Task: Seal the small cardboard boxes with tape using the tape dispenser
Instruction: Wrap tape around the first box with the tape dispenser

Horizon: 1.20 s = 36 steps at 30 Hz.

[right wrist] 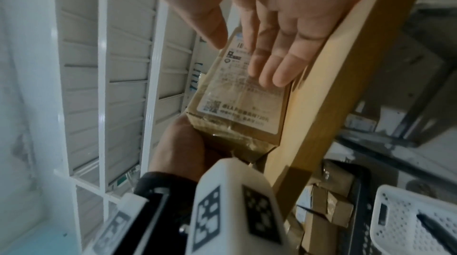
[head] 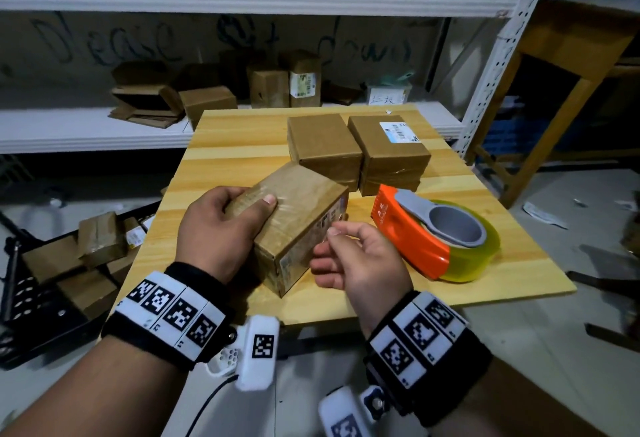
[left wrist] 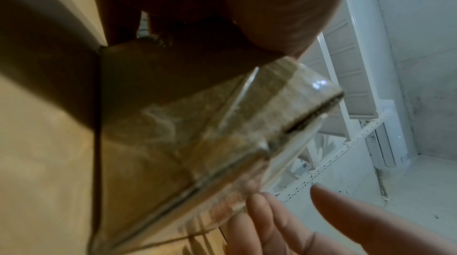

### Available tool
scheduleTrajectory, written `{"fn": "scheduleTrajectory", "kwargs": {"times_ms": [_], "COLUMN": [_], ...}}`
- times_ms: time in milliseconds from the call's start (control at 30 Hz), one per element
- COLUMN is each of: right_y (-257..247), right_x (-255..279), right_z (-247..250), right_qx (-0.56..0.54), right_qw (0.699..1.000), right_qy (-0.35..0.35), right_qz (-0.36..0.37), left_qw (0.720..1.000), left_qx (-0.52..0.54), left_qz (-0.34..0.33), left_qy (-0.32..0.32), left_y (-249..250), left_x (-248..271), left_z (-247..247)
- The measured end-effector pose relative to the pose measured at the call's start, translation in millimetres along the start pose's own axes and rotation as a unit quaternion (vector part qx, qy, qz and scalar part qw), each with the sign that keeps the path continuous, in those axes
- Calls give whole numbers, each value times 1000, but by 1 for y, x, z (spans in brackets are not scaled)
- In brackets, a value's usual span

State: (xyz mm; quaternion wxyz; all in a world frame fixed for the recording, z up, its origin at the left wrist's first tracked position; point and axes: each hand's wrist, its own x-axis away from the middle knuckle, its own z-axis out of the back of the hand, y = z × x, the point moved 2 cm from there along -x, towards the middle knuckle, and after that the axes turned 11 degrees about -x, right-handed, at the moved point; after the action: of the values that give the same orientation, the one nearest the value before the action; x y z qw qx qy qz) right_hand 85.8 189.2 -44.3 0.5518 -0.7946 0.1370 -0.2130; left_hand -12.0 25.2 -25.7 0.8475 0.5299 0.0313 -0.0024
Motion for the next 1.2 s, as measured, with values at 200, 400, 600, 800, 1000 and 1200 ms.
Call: {"fn": "scheduleTrajectory", "kwargs": {"times_ms": [200,400,600,800,1000,1200], "right_y": [12,8,6,6,-13,-2], "right_x": [-7,-12,-8,5,-4,-13], "right_z": [-5,-3,-4,-8,-30,-38], "right_qx": [-4,-2,26,88,123,119], "right_qw": [999,997,998,983,990,991], "right_qy": [-40,-79,-62,97,42,15], "right_qz": [-4,-19,-21,131,52,51], "left_qw": [1000,1000,1000,1000,1000,998], "left_qx": [14,12,7,5,-27,-38], "left_qz": [6,4,3,20,-11,-34], "left_qy": [-2,-8,-12,-14,5,-29], "left_y": [0,0,2,0,0,2], "left_x": [1,2,3,10,17,16], "left_z": [-1,0,2,0,-1,7]}}
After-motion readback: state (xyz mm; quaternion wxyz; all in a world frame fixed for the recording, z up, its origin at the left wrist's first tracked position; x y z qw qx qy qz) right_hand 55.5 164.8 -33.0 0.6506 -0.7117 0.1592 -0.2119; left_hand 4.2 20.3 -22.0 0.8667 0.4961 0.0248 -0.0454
